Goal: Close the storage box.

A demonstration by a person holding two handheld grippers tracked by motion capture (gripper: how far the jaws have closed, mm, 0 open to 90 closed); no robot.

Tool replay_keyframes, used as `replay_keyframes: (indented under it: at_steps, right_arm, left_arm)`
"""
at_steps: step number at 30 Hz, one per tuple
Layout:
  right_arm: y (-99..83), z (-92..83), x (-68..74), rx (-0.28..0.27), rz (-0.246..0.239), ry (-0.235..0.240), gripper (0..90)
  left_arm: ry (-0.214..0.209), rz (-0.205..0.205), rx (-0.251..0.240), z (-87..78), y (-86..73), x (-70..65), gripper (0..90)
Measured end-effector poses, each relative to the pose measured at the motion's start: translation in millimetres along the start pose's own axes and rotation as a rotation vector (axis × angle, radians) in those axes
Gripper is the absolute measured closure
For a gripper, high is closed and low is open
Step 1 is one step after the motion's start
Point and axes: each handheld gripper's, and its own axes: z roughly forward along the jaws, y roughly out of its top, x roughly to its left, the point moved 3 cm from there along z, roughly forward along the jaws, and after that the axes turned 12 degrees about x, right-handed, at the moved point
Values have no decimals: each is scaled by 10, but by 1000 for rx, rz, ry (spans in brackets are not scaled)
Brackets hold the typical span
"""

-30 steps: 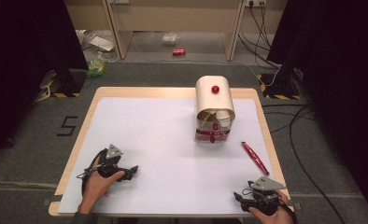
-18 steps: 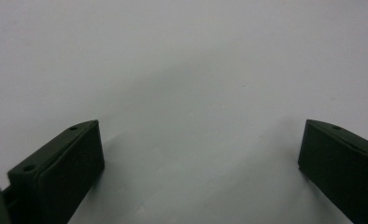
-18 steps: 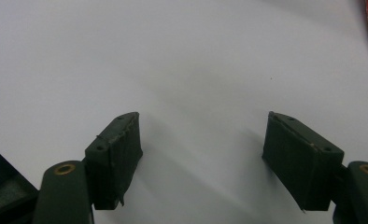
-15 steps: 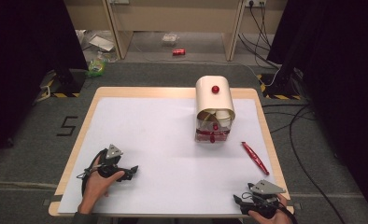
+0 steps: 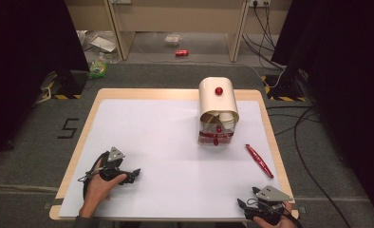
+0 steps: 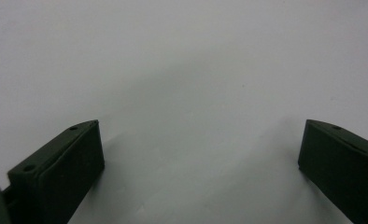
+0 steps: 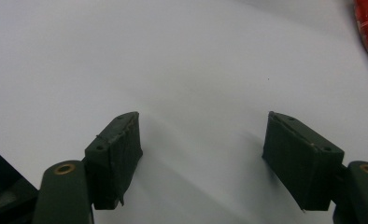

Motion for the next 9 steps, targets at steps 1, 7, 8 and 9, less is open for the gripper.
replay_keyframes:
  at_steps: [1,7,8,9]
  right_arm:
    - [-3,1,2,-3,3,-1,282]
    - [-9,3,-2,-12,-2,-2,281]
    - [-10,3,-2,-13,-2,-2,281]
    - [-10,3,-2,-13,-2,-1,281]
  left_arm:
    - [0,0,0,0,0,0,0]
    - [0,0,0,0,0,0,0]
    - [1,0,1,-1,0,0,0]
    - [0,0,0,0,0,0,0]
